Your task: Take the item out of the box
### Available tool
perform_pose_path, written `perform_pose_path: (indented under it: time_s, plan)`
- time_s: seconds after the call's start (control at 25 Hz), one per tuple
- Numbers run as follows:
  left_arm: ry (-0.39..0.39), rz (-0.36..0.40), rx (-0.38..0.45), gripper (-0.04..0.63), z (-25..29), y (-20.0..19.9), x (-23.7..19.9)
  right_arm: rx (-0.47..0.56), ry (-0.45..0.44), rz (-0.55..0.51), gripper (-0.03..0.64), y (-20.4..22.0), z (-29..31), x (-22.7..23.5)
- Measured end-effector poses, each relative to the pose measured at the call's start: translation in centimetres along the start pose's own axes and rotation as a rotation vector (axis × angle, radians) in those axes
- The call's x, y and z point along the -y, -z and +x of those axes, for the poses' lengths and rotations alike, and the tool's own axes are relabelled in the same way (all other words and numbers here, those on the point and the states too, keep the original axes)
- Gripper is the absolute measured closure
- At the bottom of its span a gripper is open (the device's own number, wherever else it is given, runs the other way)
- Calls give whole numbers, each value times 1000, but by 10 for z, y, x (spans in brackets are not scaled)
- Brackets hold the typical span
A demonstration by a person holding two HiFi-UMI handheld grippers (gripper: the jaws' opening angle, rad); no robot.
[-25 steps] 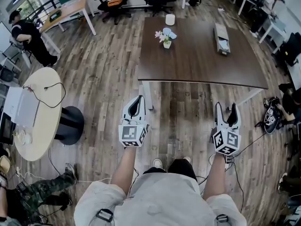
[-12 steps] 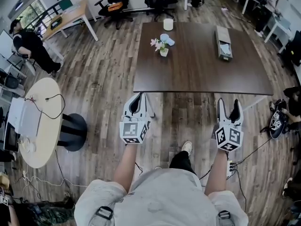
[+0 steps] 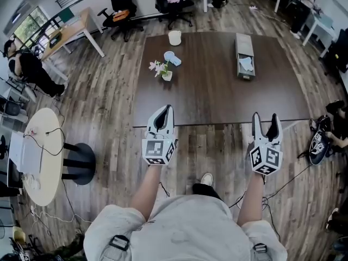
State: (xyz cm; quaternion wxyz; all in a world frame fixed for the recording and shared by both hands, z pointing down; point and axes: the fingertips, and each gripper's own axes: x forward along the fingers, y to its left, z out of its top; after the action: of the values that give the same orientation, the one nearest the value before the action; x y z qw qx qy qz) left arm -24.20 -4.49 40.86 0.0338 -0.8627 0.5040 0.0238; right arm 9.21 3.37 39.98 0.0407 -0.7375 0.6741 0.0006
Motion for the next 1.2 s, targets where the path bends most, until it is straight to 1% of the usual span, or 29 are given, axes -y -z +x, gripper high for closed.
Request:
perform_pose_path:
  time_s: [0.28, 0.48, 0.64, 0.76, 0.92, 1.2]
  plan:
    - [24, 16, -11, 592, 75, 5, 50, -15, 28, 33, 296, 13, 35, 70]
    - [36, 26, -7, 592, 108, 6, 79, -14, 52, 48, 296, 18, 44, 111]
    - [53, 31, -11, 592, 128, 9, 93, -15, 68, 59, 298, 20, 55, 129]
    - [54, 26, -11, 592, 143, 14, 95, -18, 70, 59, 299, 24, 66, 136]
    - [40, 15, -10, 592, 166, 22, 88, -20, 62, 44, 299, 25, 91, 140]
    - [32, -3, 3, 592, 227, 34, 66, -23, 52, 8, 299, 23, 161, 143]
